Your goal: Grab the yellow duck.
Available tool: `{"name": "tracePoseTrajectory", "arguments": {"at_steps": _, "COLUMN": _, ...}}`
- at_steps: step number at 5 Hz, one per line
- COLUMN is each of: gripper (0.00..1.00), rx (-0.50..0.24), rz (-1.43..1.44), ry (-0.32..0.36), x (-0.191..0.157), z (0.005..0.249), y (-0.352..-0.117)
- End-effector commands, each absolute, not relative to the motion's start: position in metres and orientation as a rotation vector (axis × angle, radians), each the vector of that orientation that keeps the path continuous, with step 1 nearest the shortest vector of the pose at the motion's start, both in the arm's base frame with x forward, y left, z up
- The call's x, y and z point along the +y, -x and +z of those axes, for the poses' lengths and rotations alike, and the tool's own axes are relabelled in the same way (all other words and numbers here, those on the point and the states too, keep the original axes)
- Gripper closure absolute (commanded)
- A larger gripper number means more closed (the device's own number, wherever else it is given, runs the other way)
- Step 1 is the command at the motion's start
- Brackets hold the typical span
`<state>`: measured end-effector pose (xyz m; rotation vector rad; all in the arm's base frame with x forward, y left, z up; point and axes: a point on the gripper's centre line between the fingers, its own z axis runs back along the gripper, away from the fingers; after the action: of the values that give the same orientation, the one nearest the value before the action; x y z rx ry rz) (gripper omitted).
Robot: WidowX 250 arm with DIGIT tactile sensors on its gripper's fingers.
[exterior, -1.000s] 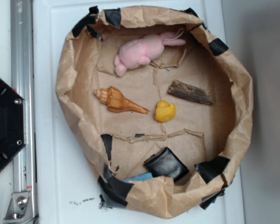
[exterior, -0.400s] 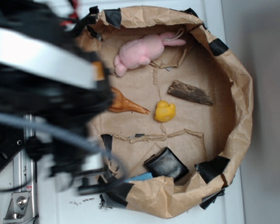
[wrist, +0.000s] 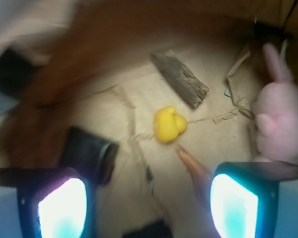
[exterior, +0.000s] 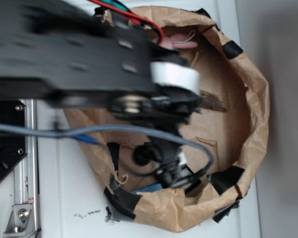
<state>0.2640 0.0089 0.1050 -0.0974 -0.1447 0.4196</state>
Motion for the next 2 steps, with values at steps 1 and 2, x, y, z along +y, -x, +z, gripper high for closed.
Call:
{"name": "tracePoseTrajectory", "arguments": {"at_steps": 1, "gripper": 0.00, "rx": -0.146, "rz": 0.523, "ry": 0.058, "x": 0.026, "z": 0.069, "y": -0.283}}
{"name": "tracePoseTrajectory", "arguments": {"at_steps": 2, "gripper": 0.00, "rx": -0.096, "rz": 0.500, "ry": 0.020, "x": 0.029, "z": 0.045, "y": -0.282}}
